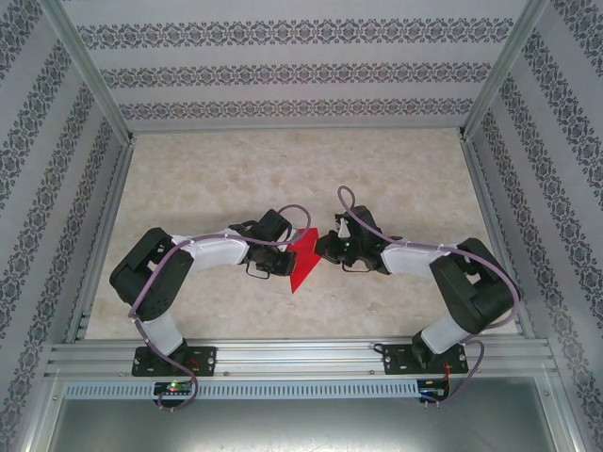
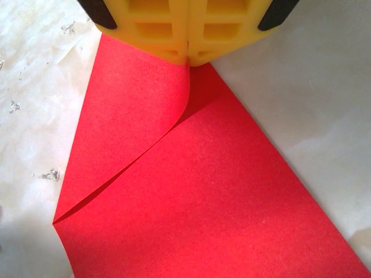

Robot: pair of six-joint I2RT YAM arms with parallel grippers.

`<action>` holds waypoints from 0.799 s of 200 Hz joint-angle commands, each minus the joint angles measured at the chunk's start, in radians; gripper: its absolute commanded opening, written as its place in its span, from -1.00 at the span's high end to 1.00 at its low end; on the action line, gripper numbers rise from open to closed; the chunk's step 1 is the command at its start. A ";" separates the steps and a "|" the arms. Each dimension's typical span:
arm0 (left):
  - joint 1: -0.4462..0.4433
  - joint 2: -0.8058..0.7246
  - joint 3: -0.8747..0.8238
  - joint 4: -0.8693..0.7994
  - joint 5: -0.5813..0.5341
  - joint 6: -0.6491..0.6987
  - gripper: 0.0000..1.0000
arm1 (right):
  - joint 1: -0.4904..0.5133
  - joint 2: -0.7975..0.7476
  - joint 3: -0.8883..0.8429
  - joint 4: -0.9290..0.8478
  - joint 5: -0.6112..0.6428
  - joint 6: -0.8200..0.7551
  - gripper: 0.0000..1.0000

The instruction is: Fold a paper plane with a square sheet of paper (pick it up from the middle)

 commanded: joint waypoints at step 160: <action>0.004 0.005 -0.001 -0.065 -0.033 0.015 1.00 | 0.132 0.017 -0.054 0.058 -0.024 0.074 0.82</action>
